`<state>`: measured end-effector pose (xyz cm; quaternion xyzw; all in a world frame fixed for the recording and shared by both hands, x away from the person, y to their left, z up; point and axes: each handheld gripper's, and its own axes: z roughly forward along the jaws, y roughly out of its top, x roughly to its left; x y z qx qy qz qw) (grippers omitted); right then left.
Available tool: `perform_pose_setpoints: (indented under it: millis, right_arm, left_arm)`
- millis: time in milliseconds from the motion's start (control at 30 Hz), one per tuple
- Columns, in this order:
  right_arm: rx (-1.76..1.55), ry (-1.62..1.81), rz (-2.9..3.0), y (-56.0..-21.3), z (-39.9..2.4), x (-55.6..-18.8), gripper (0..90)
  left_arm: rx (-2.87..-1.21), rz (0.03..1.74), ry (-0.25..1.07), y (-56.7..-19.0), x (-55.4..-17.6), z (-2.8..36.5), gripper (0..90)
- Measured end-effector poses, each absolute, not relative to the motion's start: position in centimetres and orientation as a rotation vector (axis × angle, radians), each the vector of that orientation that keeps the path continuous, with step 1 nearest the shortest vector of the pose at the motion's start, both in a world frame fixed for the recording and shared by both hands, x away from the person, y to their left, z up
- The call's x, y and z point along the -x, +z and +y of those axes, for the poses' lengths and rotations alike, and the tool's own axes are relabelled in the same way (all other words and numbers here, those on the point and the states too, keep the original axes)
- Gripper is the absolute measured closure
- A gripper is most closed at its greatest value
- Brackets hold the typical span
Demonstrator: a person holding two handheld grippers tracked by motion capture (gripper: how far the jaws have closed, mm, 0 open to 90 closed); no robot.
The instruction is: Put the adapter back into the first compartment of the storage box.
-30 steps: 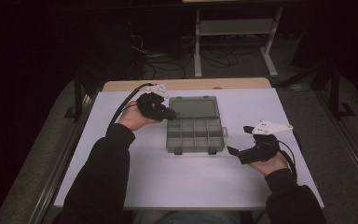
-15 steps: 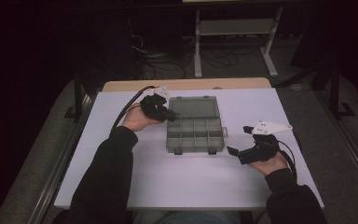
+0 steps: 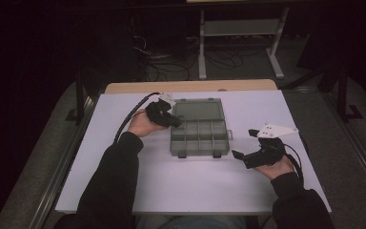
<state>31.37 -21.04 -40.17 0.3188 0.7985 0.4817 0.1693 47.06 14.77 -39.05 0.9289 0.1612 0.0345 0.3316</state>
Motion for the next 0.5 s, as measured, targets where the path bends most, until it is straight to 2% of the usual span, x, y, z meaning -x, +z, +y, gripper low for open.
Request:
perform_pose_setpoints:
  millis: [500]
  right_arm:
    - [-0.909,1.367,2.276,-40.2,-21.0,-31.3,0.0]
  left_arm:
    - [-2.453,0.428,0.053,-40.6,-47.6,14.3,76.0]
